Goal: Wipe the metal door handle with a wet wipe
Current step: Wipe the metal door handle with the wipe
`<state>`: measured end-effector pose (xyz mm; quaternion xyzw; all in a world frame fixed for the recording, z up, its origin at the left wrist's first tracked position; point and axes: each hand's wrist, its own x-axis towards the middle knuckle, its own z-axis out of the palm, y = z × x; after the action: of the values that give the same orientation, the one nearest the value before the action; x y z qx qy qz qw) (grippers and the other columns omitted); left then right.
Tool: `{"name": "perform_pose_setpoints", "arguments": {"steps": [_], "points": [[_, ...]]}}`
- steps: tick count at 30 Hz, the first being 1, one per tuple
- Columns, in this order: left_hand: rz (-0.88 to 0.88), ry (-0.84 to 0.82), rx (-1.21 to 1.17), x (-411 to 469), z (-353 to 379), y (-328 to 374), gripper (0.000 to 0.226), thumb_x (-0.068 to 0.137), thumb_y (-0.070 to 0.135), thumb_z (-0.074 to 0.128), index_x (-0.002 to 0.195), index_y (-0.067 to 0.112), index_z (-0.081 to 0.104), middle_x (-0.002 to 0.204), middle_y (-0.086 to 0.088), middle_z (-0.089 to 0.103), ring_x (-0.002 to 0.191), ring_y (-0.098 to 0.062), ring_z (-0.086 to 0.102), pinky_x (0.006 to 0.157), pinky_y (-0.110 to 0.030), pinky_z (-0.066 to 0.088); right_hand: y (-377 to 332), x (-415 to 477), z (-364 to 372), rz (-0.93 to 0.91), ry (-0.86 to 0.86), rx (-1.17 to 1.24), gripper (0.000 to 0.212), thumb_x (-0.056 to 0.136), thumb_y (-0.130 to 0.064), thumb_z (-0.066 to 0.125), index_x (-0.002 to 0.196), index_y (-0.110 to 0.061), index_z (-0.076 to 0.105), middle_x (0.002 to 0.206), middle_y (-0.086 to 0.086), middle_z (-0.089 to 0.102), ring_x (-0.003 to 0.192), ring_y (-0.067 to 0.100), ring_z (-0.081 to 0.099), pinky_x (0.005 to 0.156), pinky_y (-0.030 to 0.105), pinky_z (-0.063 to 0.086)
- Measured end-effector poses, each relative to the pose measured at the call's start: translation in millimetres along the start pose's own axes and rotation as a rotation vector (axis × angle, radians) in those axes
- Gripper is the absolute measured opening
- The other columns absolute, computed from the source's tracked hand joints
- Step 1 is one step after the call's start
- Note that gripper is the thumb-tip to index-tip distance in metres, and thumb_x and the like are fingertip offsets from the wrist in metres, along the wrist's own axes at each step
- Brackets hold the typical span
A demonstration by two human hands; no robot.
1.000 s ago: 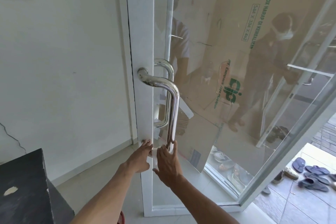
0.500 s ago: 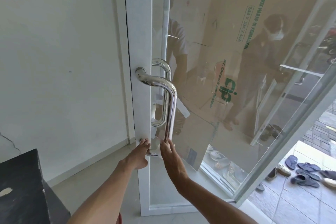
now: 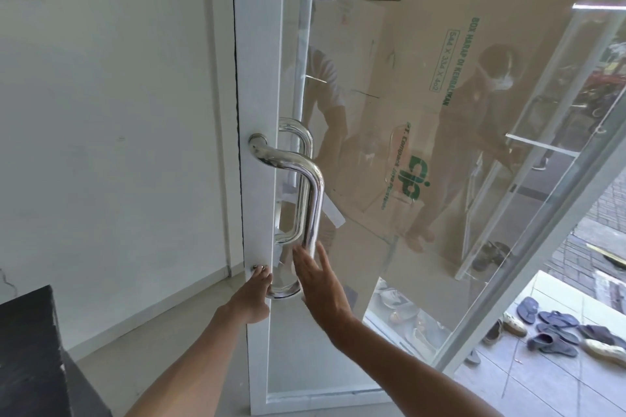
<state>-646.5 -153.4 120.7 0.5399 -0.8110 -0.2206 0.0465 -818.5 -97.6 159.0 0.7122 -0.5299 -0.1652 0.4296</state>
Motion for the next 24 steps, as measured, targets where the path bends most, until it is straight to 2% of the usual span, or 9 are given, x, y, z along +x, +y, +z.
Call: {"name": "perform_pose_setpoints", "arguments": {"steps": [3,7,11,15,17,19,21,24], "points": [[-0.003,-0.004,0.022,2.8,0.3,0.1,0.079,0.083,-0.003,0.043,0.153,0.002,0.007,0.163,-0.006,-0.005,0.150,-0.021,-0.008,0.122,-0.029,0.010,-19.0,-21.5,17.9,-0.006,-0.079,0.056,0.097,0.091,-0.067,0.038,0.154,-0.005,-0.002,0.161,0.016,-0.012,0.144,0.035,-0.019,0.117,0.054,-0.002],[-0.008,0.015,0.017,3.9,2.0,-0.4,0.080,0.082,-0.002,0.045,0.153,0.001,0.009,0.163,-0.008,-0.003,0.150,-0.021,-0.007,0.122,-0.027,0.008,-2.8,-7.7,5.9,0.226,0.126,0.340,0.093,0.088,-0.066,0.047,0.155,-0.010,0.014,0.163,0.007,0.003,0.150,0.019,0.002,0.120,0.047,0.015],[-0.005,0.044,0.023,4.1,5.7,1.5,0.080,0.085,0.001,0.046,0.152,0.000,0.004,0.163,-0.011,-0.002,0.151,-0.025,-0.005,0.120,-0.027,0.004,16.4,27.5,-25.6,0.447,0.298,0.725,0.091,0.091,-0.058,0.047,0.155,-0.006,0.008,0.164,0.009,0.002,0.151,0.022,0.003,0.120,0.047,0.011],[0.004,0.042,0.000,5.5,5.9,3.1,0.085,0.084,0.000,0.048,0.154,0.005,-0.001,0.163,-0.009,-0.008,0.150,-0.025,-0.008,0.122,-0.030,0.009,-0.6,45.1,-43.4,0.654,0.332,1.137,0.097,0.090,-0.053,0.052,0.153,-0.001,0.000,0.162,0.017,-0.003,0.151,0.026,0.000,0.123,0.038,0.004],[-0.010,0.025,-0.031,6.0,5.0,4.6,0.089,0.081,0.001,0.050,0.154,0.006,-0.001,0.163,-0.008,-0.009,0.150,-0.024,-0.009,0.122,-0.030,0.009,-21.6,42.2,-37.8,0.801,0.215,1.450,0.102,0.086,-0.050,0.057,0.154,-0.005,-0.004,0.163,0.013,0.002,0.151,0.024,0.006,0.122,0.035,0.014],[-0.052,0.008,-0.017,6.6,4.8,4.0,0.089,0.080,0.004,0.051,0.153,0.004,0.000,0.163,-0.008,-0.007,0.150,-0.023,-0.009,0.122,-0.029,0.008,-44.1,32.9,-27.3,0.876,-0.034,1.733,0.096,0.084,-0.050,0.061,0.152,-0.007,0.007,0.157,0.013,0.025,0.144,0.028,0.028,0.114,0.038,0.033],[-0.072,0.003,0.037,8.0,6.5,2.8,0.088,0.082,0.008,0.052,0.152,0.000,0.001,0.163,-0.012,-0.006,0.150,-0.025,-0.007,0.122,-0.028,0.006,-61.0,18.7,-12.0,0.907,-0.219,1.839,0.084,0.078,-0.049,0.068,0.142,-0.012,0.028,0.131,0.008,0.051,0.124,0.028,0.050,0.097,0.037,0.045],[-0.066,0.004,0.055,7.8,7.6,4.7,0.088,0.082,0.011,0.055,0.152,-0.002,0.003,0.163,-0.012,-0.004,0.150,-0.026,-0.006,0.122,-0.028,0.007,-66.3,8.2,4.0,0.889,-0.344,1.956,0.085,0.068,-0.054,0.075,0.135,-0.016,0.039,0.112,-0.001,0.064,0.109,0.023,0.061,0.091,0.036,0.049]]}}
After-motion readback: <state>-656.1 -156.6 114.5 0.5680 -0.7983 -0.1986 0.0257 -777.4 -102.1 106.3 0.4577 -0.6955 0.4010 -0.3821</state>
